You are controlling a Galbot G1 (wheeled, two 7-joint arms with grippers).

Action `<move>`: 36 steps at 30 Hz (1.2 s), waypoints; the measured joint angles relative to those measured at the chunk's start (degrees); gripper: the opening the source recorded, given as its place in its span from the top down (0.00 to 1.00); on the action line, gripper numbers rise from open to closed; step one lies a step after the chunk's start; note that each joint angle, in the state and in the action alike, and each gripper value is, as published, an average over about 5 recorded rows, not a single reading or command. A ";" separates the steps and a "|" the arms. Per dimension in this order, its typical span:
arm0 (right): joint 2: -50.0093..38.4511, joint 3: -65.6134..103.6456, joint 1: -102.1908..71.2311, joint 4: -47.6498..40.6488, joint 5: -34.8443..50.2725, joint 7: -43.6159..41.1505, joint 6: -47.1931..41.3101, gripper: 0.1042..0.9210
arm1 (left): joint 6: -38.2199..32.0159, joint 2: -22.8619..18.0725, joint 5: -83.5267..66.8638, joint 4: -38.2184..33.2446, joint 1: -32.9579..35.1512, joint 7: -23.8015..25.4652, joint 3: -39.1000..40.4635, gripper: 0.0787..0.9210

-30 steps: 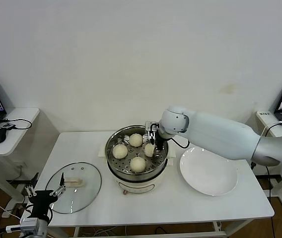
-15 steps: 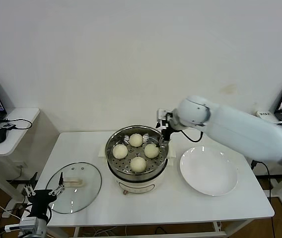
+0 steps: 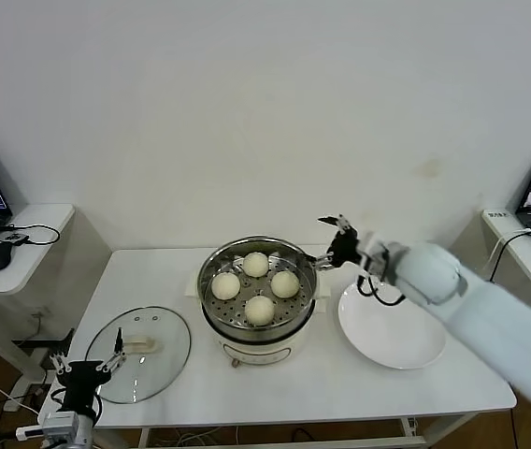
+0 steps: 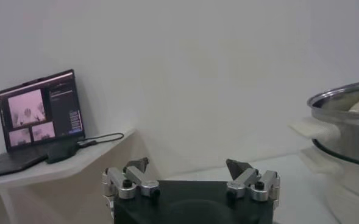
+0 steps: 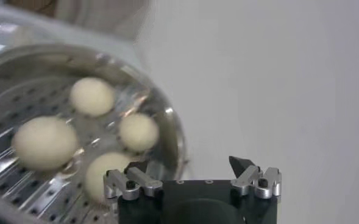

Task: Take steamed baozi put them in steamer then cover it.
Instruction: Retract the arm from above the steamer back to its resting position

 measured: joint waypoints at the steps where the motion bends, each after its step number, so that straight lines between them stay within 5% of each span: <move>1: 0.91 3.36 -3.51 0.17 -0.79 0.61 1.78 0.12 | 0.15 -0.02 0.32 0.13 -0.01 -0.19 0.09 0.12; 16: 23.21 42.44 -41.43 2.38 -11.47 2.74 20.53 0.12 | -3.02 1.43 24.91 4.17 1.64 -1.51 -1.94 0.12; 36: 37.51 60.76 -58.92 2.68 -19.90 5.74 29.33 0.12 | -9.38 6.89 71.80 14.29 -1.63 -2.85 0.44 0.12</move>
